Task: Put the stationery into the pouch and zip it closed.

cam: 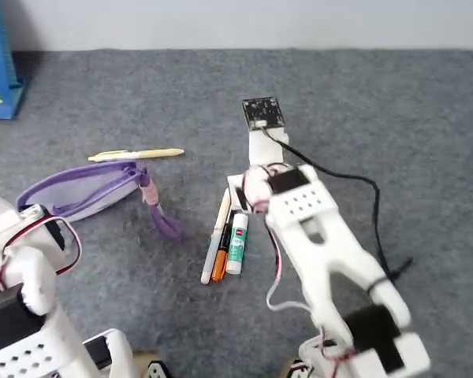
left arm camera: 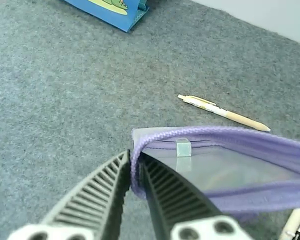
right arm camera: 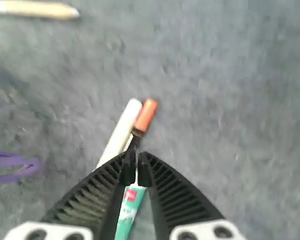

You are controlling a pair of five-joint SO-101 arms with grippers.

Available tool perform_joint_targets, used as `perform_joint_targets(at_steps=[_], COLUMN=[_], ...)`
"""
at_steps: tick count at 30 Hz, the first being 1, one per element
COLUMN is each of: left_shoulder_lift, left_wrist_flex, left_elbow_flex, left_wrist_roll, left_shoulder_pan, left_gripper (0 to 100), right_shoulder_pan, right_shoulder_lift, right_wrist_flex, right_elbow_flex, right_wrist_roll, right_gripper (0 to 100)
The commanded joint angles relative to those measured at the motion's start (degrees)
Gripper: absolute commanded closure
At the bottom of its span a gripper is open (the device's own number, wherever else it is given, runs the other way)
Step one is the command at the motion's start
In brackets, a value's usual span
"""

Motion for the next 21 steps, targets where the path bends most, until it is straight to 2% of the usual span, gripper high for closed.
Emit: perform_joint_targets(at_steps=[1, 5, 13, 21], left_shoulder_lift=[-0.09, -0.09, -0.09, -0.09], left_wrist_flex=[-1.41, -1.58, -1.41, -1.32], left_elbow_flex=[1.54, 1.89, 1.89, 1.89], left_wrist_roll=[-0.35, -0.44, -0.44, -0.44], left_shoulder_pan=[-0.44, -0.35, -0.26, -0.26], left_gripper=[99, 99, 99, 99], right_shoulder_pan=[-1.27, -3.91, -6.81, -3.91], right_shoulder_lift=[4.79, 10.24, 17.98, 25.01], right_wrist_flex=[7.69, 14.2, 15.6, 15.96], right_elbow_flex=[-9.23, -13.89, -17.14, -17.14], right_wrist_roll=[-2.81, -4.4, -5.8, -5.8], right_gripper=[87.2, 77.9, 77.9, 77.9])
